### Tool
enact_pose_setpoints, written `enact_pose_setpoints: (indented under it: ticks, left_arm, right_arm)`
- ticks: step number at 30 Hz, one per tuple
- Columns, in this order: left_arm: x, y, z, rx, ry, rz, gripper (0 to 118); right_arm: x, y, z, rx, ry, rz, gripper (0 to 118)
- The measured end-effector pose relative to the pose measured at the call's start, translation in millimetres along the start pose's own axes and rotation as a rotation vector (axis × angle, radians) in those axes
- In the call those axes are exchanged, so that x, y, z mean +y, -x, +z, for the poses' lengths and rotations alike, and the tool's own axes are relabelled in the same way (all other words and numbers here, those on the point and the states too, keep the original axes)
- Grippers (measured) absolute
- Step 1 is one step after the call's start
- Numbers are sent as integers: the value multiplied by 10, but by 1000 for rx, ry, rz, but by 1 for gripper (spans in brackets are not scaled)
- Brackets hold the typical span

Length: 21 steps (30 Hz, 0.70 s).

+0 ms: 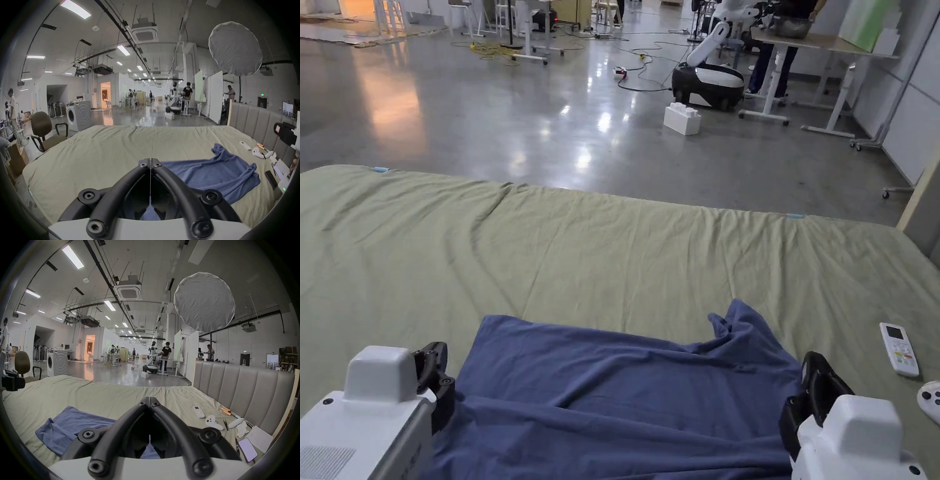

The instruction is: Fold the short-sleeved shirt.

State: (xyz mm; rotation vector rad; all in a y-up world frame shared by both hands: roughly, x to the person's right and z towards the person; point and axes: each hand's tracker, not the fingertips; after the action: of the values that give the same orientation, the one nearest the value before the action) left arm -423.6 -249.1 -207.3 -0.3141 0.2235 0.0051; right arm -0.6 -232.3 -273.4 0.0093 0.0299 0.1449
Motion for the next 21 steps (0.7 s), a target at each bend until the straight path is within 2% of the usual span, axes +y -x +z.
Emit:
enact_pose_setpoints:
  ticks: [3,7,9,13,14,18,21]
  left_arm:
    - [-141,191,-211,-3,172,50,0]
    - [-413,406,-611,9,391,28,3]
    - [-557,496,-824,-3,495,55,20]
    - [-837,557,-1193,-7,700,84,66]
    - [-878,550,-1230,2,717,78,68]
    - [-1005,491,-1359,40,750,50,70]
    - [-1027,439,-1335,41,741,31,70]
  right_arm:
    - [-67,4,-24,22,33,-3,1]
    - [-208,3,-32,28,81,12,1]
    - [-266,-6,-36,28,107,14,1]
    - [-411,-97,-53,38,198,-37,1]
    - [-449,-117,-54,35,224,-51,1]
    - [-556,-203,-16,19,243,-15,1]
    - [-652,-299,5,10,295,-37,1]
